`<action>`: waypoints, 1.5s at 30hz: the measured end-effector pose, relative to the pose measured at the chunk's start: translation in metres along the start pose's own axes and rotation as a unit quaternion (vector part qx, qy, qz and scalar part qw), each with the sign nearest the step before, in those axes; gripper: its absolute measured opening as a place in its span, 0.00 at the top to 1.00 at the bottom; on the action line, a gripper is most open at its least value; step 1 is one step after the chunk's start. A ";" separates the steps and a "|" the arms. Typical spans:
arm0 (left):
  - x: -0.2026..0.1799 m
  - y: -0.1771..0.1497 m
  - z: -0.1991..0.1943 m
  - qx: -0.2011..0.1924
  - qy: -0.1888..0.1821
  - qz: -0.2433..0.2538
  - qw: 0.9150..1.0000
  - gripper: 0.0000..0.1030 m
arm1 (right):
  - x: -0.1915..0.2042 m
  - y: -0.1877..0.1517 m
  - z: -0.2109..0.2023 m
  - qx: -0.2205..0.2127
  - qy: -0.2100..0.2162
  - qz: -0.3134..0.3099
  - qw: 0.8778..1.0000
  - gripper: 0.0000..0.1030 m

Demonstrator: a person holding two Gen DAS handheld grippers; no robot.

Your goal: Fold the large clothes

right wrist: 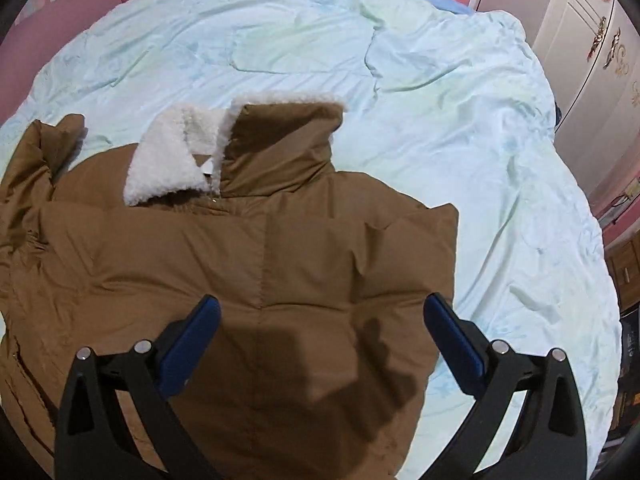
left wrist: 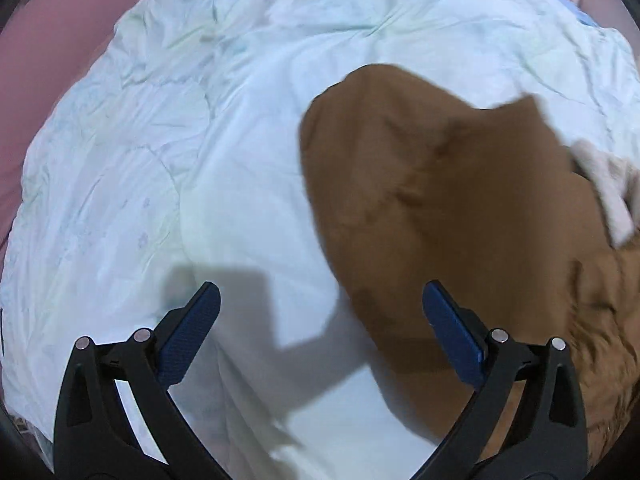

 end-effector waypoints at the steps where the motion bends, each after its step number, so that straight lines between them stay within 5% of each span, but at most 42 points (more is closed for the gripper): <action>1: 0.001 0.004 0.009 0.005 0.004 0.000 1.000 0.03 | -0.001 0.003 0.005 0.002 -0.005 -0.003 1.000 0.02; 5: -0.018 0.011 0.059 0.044 0.001 0.009 0.999 0.03 | -0.003 -0.010 0.012 0.021 -0.001 -0.011 1.000 0.02; 8: -0.033 0.012 0.073 0.033 0.007 0.018 0.999 0.05 | -0.001 -0.019 0.017 0.036 -0.008 -0.024 0.999 0.02; 11: -0.047 0.014 0.078 0.032 -0.008 0.012 0.999 0.35 | 0.005 -0.024 0.022 0.043 -0.011 -0.037 0.998 0.02; 12: -0.054 0.015 0.076 0.030 -0.018 0.012 0.999 0.59 | 0.007 -0.026 0.024 0.046 -0.010 -0.042 0.998 0.02; 13: -0.060 0.016 0.071 0.024 -0.007 0.018 1.000 0.71 | 0.010 -0.028 0.027 0.049 -0.011 -0.048 0.998 0.02; 15: -0.072 0.016 0.067 0.014 0.029 0.044 0.999 0.84 | 0.013 -0.032 0.033 0.051 -0.013 -0.051 0.997 0.02; 19: -0.065 0.010 0.056 0.016 0.029 0.006 0.999 0.91 | 0.012 -0.036 0.042 0.050 -0.001 -0.023 0.998 0.02; 24: 0.010 -0.017 0.014 0.000 0.049 -0.046 0.998 0.93 | 0.012 -0.038 0.035 0.048 -0.007 -0.022 0.999 0.02; 28: 0.081 -0.055 -0.036 -0.014 0.052 -0.117 0.992 0.92 | 0.015 -0.038 0.022 0.037 -0.019 -0.038 0.998 0.02; 33: 0.091 -0.092 -0.023 0.012 0.036 -0.112 0.993 0.84 | 0.020 -0.032 -0.002 0.011 -0.009 -0.034 0.999 0.02; 35: 0.098 -0.099 -0.017 0.015 0.029 -0.127 0.991 0.70 | 0.024 -0.029 -0.008 0.006 -0.009 -0.038 0.999 0.02; 37: 0.121 -0.098 -0.020 0.006 0.037 -0.167 0.985 0.28 | 0.027 -0.027 -0.010 0.009 -0.013 -0.042 0.999 0.02; 40: 0.161 -0.098 -0.034 -0.013 0.022 -0.199 0.980 0.12 | 0.028 -0.023 -0.014 0.014 -0.020 -0.045 0.999 0.02; 45: 0.207 -0.080 -0.001 0.024 0.008 -0.249 0.968 0.10 | 0.022 -0.021 -0.023 0.011 -0.032 -0.058 0.998 0.02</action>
Point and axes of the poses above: each gripper's, at about its wrist camera, not at the fingertips, and z roughly the way its jaws point, x to its left, y to its top, the point moved 6 cm from there along z, roughly the way its jaws point, and after that the axes turned 5 degrees about -z, right-handed, at the moved point
